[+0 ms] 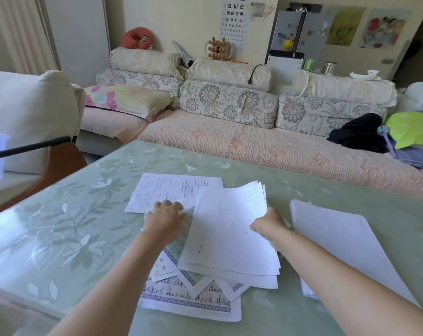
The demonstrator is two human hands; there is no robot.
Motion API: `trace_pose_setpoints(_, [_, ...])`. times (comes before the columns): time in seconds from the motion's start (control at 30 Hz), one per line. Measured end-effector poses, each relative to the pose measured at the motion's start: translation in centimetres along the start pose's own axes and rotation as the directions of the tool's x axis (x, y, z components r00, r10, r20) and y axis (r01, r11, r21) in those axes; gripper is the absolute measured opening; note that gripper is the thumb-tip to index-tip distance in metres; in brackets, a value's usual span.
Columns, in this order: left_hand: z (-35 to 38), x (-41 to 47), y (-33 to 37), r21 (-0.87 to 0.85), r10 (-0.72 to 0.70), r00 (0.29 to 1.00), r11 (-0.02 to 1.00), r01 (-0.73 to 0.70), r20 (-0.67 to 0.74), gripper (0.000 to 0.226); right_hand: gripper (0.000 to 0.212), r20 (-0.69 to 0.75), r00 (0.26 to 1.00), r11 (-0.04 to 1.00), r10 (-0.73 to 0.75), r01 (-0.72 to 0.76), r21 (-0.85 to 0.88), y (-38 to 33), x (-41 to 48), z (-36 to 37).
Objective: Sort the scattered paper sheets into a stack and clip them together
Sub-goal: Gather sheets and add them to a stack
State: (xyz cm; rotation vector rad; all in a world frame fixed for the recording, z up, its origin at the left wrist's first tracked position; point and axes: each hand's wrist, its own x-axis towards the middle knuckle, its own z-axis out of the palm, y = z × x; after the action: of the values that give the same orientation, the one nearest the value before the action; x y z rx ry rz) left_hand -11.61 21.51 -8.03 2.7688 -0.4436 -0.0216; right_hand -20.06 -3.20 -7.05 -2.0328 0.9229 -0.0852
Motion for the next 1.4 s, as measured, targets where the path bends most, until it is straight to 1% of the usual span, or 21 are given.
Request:
trace_pose_setpoints(0.07, [0.2, 0.6, -0.9, 0.095, -0.065, 0.996, 0.994, 0.060, 0.054, 0.067, 0.039, 0.015, 1.000, 1.000, -0.009, 0.009, 0.014, 0.0, 0.0, 0.1])
trace_pose_setpoints(0.13, [0.2, 1.3, -1.4, 0.156, -0.070, 0.994, 0.986, 0.056, 0.085, 0.084, 0.041, 0.045, 0.999, 0.999, -0.022, 0.021, 0.032, 0.0, 0.0, 0.1])
trace_pose_setpoints(0.2, [-0.4, 1.9, -1.3, 0.202, -0.072, 0.994, 0.978, 0.054, 0.083, 0.088, 0.042, 0.064, 0.997, 0.998, -0.042, 0.040, 0.038, 0.0, 0.1, -0.1])
trace_pose_setpoints(0.3, [-1.3, 2.6, -0.9, 0.085, -0.156, 0.976, 0.986, 0.144, 0.155, 0.089, 0.043, 0.030, 0.997, 0.997, -0.066, 0.065, 0.042, 0.0, 0.2, -0.4])
trace_pose_setpoints(0.5, [-2.5, 2.0, 0.0, -0.074, -0.090, 0.967, 0.991, 0.111, 0.239, 0.057, 0.052, -0.025, 0.994, 0.993, -0.106, 0.107, 0.049, 0.3, 0.6, -0.5])
trace_pose_setpoints(0.6, [-3.3, 1.4, -0.3, -0.254, -0.137, 0.969, 0.949, 0.188, 0.205, 0.073, 0.065, -0.065, 0.995, 0.997, -0.075, 0.076, 0.028, 0.4, 0.5, -0.6])
trace_pose_setpoints(0.67, [-3.6, 0.9, -0.7, -0.375, -0.182, 0.973, 0.900, 0.223, 0.143, 0.072, 0.053, -0.082, 0.994, 0.997, -0.066, 0.069, 0.033, 0.6, 0.2, -0.5])
trace_pose_setpoints(0.77, [-3.8, 0.1, -1.2, -0.425, -0.220, 0.973, 0.877, 0.225, 0.062, 0.043, 0.021, -0.116, 0.991, 0.994, -0.071, 0.080, 0.070, 0.8, 0.0, -0.6])
trace_pose_setpoints(0.8, [-3.9, -0.3, -1.3, -0.384, -0.207, 0.973, 0.894, 0.231, 0.102, 0.034, 0.021, -0.120, 0.989, 0.991, -0.084, 0.095, 0.091, 0.9, -0.1, -0.6])
trace_pose_setpoints(0.83, [-3.8, -0.6, -1.5, -0.344, -0.186, 0.962, 0.906, 0.247, 0.201, 0.028, 0.024, -0.110, 0.989, 0.987, -0.095, 0.108, 0.118, 0.8, -0.3, -0.7])
trace_pose_setpoints(0.87, [-3.6, -1.0, -1.7, -0.345, -0.169, 0.924, 0.892, 0.290, 0.342, 0.026, 0.029, -0.093, 0.990, 0.983, -0.104, 0.116, 0.139, 0.7, -0.6, -0.8])
trace_pose_setpoints(0.9, [-3.5, -1.5, -1.8, -0.395, -0.144, 0.861, 0.843, 0.365, 0.488, 0.028, 0.033, -0.076, 0.991, 0.979, -0.113, 0.124, 0.159, 0.6, -0.9, -0.8])
trace_pose_setpoints(0.93, [-3.4, -2.0, -1.9, -0.467, -0.106, 0.811, 0.771, 0.433, 0.576, 0.029, 0.035, -0.055, 0.991, 0.977, -0.122, 0.130, 0.171, 0.5, -1.2, -0.8])
trace_pose_setpoints(1.0, [-3.1, -2.3, -1.9, -0.602, -0.046, 0.791, 0.623, 0.500, 0.610, 0.040, 0.033, 0.000, 0.991, 0.977, -0.131, 0.129, 0.172, 0.5, -1.7, -0.5])
trace_pose_setpoints(1.07, [-3.0, -2.5, -1.4, -0.682, -0.025, 0.808, 0.521, 0.514, 0.589, 0.051, 0.035, 0.068, 0.985, 0.978, -0.161, 0.150, 0.146, 0.6, -2.3, -0.2])
trace_pose_setpoints(1.1, [-3.1, -2.6, -1.0, -0.693, -0.034, 0.828, 0.530, 0.489, 0.559, 0.048, 0.038, 0.099, 0.979, 0.977, -0.176, 0.162, 0.140, 0.7, -2.5, 0.1])
trace_pose_setpoints(1.17, [-3.2, -2.7, -0.3, -0.643, -0.084, 0.880, 0.651, 0.403, 0.467, 0.038, 0.040, 0.141, 0.972, 0.975, -0.189, 0.168, 0.146, 0.8, -2.6, 0.4])
trace_pose_setpoints(1.2, [-3.1, -2.7, 0.0, -0.604, -0.110, 0.901, 0.707, 0.367, 0.419, 0.041, 0.039, 0.150, 0.971, 0.975, -0.187, 0.164, 0.149, 0.8, -2.6, 0.5])
trace_pose_setpoints(1.27, [-3.2, -2.6, 0.3, -0.604, -0.137, 0.944, 0.739, 0.300, 0.301, 0.051, 0.040, 0.140, 0.974, 0.977, -0.177, 0.156, 0.148, 0.7, -2.3, 0.6])
trace_pose_setpoints(1.33, [-3.3, -2.2, -0.2, -0.686, -0.138, 0.969, 0.686, 0.242, 0.204, 0.045, 0.043, 0.066, 0.986, 0.982, -0.152, 0.143, 0.123, 0.3, -2.0, 0.0])
trace_pose_setpoints(1.4, [-3.1, -1.6, -1.1, -0.802, -0.128, 0.973, 0.551, 0.231, 0.192, 0.034, 0.036, 0.002, 0.990, 0.972, -0.141, 0.138, 0.191, -0.2, -1.6, -0.8])
